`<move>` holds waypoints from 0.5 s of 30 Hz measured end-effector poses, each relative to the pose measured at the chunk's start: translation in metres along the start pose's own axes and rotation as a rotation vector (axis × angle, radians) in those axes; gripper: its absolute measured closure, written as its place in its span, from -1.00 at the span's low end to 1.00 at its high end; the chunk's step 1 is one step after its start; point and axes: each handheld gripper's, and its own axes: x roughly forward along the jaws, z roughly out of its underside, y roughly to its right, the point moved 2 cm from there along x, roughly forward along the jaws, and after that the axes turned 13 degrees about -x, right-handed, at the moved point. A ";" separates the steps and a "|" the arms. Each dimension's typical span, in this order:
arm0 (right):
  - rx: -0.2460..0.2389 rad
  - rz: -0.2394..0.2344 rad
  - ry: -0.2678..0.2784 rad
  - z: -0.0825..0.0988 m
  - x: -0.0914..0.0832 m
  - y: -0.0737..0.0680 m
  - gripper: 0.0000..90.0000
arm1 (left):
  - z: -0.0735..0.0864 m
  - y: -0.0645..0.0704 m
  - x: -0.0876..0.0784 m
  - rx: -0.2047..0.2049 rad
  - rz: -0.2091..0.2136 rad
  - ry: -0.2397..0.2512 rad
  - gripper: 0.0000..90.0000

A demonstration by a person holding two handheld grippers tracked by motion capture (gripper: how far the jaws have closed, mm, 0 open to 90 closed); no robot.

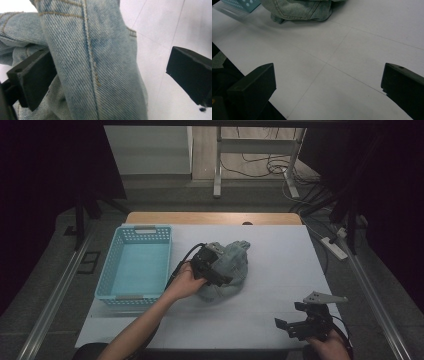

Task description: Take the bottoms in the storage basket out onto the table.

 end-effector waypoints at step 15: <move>0.003 -0.001 0.000 0.000 0.000 0.000 -1.00 | 0.000 0.005 -0.007 -0.002 0.039 0.008 -1.00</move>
